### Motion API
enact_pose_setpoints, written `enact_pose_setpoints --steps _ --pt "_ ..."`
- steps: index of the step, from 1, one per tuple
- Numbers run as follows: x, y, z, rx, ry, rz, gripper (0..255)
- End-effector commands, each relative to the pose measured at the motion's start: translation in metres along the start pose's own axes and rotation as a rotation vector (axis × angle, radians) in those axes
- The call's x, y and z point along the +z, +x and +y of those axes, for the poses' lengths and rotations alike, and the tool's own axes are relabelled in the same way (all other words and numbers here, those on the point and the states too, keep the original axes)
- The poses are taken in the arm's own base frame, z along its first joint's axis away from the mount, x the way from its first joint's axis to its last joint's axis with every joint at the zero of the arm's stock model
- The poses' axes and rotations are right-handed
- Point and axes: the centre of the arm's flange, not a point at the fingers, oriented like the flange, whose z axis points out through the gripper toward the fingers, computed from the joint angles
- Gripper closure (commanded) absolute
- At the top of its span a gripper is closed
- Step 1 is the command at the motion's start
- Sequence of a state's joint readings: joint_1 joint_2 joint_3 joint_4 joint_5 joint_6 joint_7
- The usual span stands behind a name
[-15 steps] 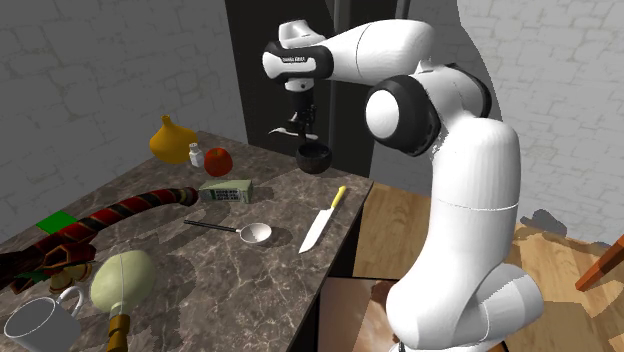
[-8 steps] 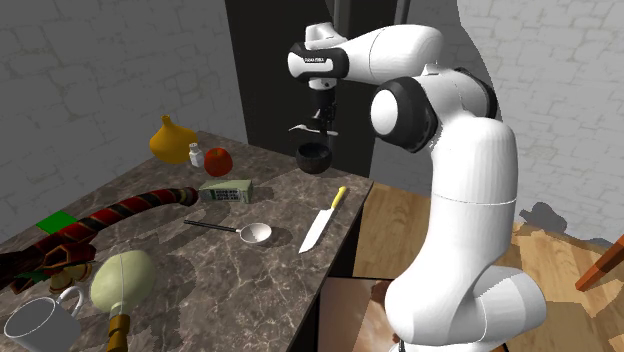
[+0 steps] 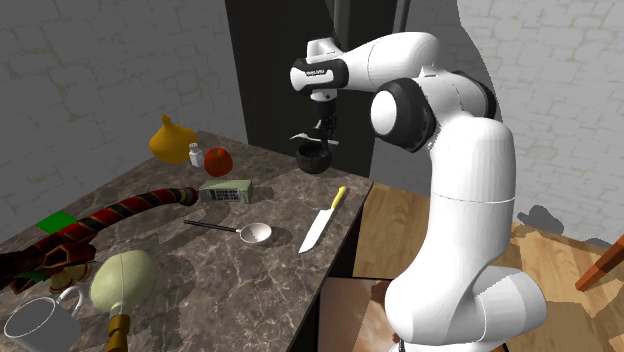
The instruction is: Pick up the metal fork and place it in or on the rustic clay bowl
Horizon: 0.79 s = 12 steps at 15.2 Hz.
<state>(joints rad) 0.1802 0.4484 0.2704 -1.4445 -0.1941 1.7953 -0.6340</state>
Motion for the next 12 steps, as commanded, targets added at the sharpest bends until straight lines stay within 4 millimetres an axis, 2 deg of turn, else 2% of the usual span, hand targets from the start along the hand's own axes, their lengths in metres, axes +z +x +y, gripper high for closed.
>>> enact_pose_setpoints --steps 1,2,10,11,12 --pt "0.0107 0.0011 0.0001 0.0 0.0 0.001 255" --pt "0.0173 0.0018 0.0001 0.0 0.0 0.001 255" --pt "0.0173 0.0018 0.0001 0.0 0.0 0.001 255" --pt "0.0172 0.0018 0.0001 0.0 0.0 0.001 0" --pt "0.0172 0.0018 0.0001 0.0 0.0 0.001 0"
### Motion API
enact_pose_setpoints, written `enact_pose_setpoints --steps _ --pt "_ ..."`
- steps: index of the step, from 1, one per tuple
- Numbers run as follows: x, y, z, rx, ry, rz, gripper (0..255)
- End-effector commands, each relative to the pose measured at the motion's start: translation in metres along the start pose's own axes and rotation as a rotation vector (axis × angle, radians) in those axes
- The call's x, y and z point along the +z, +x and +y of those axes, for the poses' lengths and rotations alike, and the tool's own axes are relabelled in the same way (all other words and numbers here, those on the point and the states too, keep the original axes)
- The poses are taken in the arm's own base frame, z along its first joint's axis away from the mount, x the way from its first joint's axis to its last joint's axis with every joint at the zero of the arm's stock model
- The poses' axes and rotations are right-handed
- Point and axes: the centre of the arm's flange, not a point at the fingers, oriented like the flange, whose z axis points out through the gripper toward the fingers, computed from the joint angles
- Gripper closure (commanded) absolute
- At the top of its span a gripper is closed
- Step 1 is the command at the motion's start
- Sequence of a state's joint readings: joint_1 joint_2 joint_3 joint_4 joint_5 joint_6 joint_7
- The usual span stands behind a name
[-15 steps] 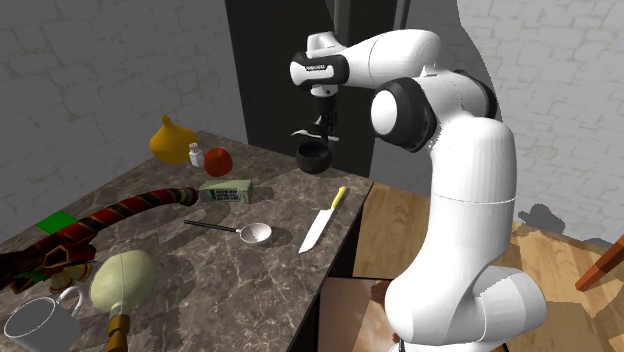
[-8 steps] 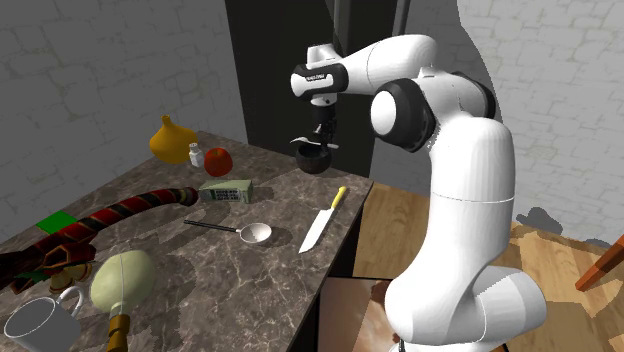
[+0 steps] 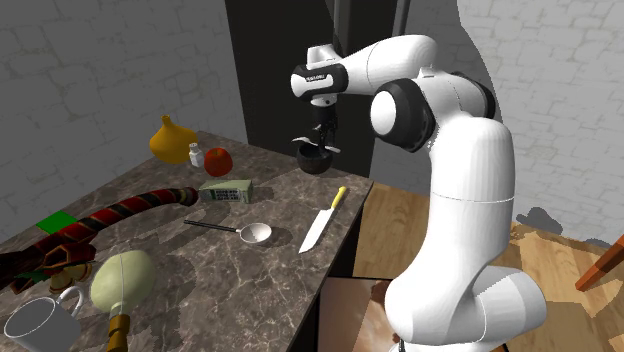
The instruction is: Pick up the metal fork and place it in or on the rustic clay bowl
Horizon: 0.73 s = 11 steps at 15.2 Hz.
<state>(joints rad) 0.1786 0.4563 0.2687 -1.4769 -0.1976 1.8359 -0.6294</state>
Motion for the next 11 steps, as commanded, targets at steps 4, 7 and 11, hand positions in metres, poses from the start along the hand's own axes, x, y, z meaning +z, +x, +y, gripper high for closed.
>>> enact_pose_setpoints --steps 4,7,11 --pt "0.0 0.0 0.0 0.0 0.0 0.0 0" --pt "-0.039 0.0 0.0 0.0 0.0 0.0 0" --pt "-0.05 0.0 0.0 0.0 0.0 0.0 0"
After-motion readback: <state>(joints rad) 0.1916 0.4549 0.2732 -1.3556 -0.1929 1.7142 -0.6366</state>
